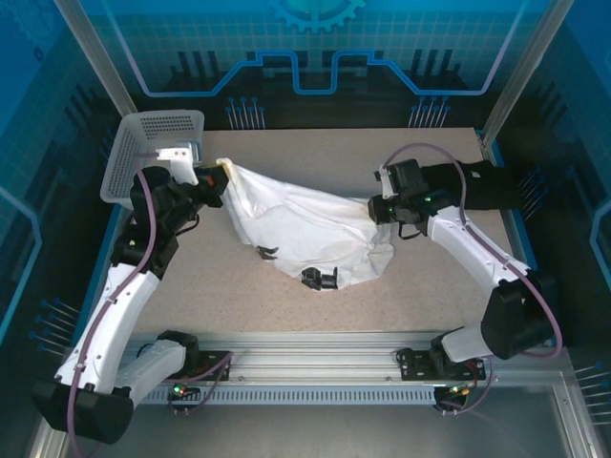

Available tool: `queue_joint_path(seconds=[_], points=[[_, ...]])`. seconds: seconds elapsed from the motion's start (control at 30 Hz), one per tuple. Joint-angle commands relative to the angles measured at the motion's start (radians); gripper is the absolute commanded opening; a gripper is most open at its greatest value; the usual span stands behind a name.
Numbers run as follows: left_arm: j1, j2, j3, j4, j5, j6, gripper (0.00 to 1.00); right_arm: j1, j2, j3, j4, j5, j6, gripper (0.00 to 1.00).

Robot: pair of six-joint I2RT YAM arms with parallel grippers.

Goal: Fold the inside-out t-shirt

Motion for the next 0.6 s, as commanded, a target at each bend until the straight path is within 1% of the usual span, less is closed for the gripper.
queue_joint_path(seconds=[0.0,0.13,0.2,0.3,0.43,0.57], points=[[0.013,-0.027,-0.019,-0.026,0.049,-0.031,0.00,0.007,0.017,0.046,-0.035,0.013,-0.019,0.30],[0.020,-0.038,-0.038,-0.036,0.063,-0.034,0.00,-0.005,-0.013,0.006,-0.055,0.028,-0.012,0.41],[0.027,-0.043,-0.044,-0.038,0.074,-0.037,0.00,-0.026,-0.036,-0.037,-0.062,0.031,0.000,0.47],[0.029,-0.046,-0.054,-0.030,0.083,-0.042,0.00,-0.066,-0.067,-0.105,-0.056,0.011,0.019,0.51],[0.031,-0.040,-0.062,-0.018,0.091,-0.045,0.00,-0.109,-0.087,-0.177,-0.020,-0.084,0.049,0.55],[0.034,-0.039,-0.068,-0.013,0.096,-0.046,0.00,-0.150,-0.091,-0.248,0.058,-0.239,0.081,0.59]])
